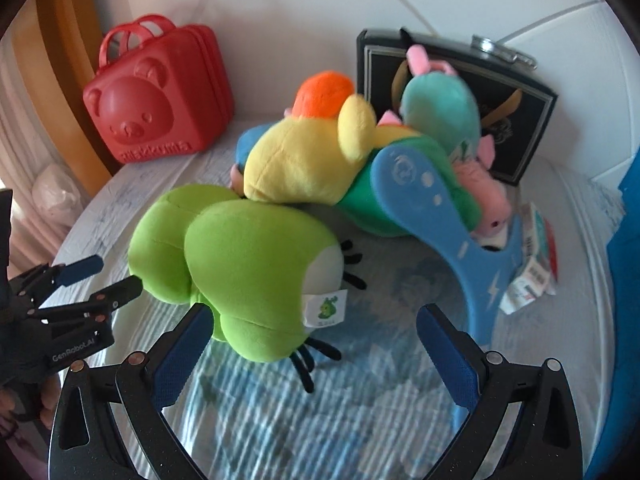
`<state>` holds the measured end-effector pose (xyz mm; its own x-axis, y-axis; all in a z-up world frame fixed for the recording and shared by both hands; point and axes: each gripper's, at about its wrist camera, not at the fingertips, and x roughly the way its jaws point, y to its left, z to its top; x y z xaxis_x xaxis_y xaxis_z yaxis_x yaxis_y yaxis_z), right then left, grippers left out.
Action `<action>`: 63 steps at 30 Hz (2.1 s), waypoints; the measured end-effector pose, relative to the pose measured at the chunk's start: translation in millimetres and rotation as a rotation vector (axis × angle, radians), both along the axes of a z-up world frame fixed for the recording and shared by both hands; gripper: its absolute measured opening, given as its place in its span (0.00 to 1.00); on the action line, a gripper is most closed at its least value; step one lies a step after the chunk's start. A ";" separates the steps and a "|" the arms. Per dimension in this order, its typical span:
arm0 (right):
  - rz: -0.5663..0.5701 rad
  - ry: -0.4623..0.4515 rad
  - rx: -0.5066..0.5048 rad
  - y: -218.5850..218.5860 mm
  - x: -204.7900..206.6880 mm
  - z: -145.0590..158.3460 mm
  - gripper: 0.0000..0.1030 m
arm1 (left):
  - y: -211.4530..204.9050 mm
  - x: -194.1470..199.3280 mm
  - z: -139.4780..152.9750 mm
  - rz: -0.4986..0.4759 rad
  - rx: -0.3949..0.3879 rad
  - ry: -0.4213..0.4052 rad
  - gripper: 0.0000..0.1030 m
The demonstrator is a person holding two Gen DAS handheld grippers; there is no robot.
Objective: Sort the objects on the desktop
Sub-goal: 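Move both grippers back toward the green plush toy on the bed, then grasp the green plush frog with both grippers together, then carry the green plush frog with both grippers over the blue crate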
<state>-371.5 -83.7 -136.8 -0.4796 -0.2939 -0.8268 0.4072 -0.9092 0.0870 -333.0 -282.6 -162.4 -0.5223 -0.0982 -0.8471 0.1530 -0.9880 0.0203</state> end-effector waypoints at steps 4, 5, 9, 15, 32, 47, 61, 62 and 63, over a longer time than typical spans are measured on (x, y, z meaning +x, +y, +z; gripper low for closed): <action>0.026 -0.036 0.013 -11.0 -7.5 -17.0 1.00 | 2.4 -11.3 -4.8 -0.044 0.025 0.005 0.64; 0.033 -0.047 0.016 -13.7 -9.6 -20.9 1.00 | 5.0 -12.8 -3.8 -0.060 0.023 0.003 0.64; 0.034 -0.096 0.014 -19.1 -18.7 -35.3 1.00 | 19.5 -8.5 2.8 -0.134 0.020 0.022 0.64; 0.031 -0.126 0.010 -10.2 -27.4 -42.9 1.00 | 35.9 -26.1 -14.6 -0.154 -0.073 -0.016 0.79; 0.067 -0.175 -0.052 -19.1 -46.6 -61.5 0.95 | 7.8 -56.7 -37.6 -0.157 0.091 -0.029 0.79; 0.179 -0.083 -0.071 10.0 23.2 -8.7 0.69 | 51.9 38.0 12.6 -0.105 0.022 0.119 0.64; 0.204 0.034 -0.050 68.0 141.2 69.7 0.69 | 118.9 155.7 81.3 -0.147 0.055 0.249 0.64; 0.192 0.045 -0.055 77.2 149.0 76.5 0.69 | 126.9 160.9 88.1 -0.159 0.053 0.264 0.64; 0.179 0.061 -0.063 87.9 157.1 83.8 0.69 | 134.8 165.9 95.0 -0.172 0.049 0.281 0.64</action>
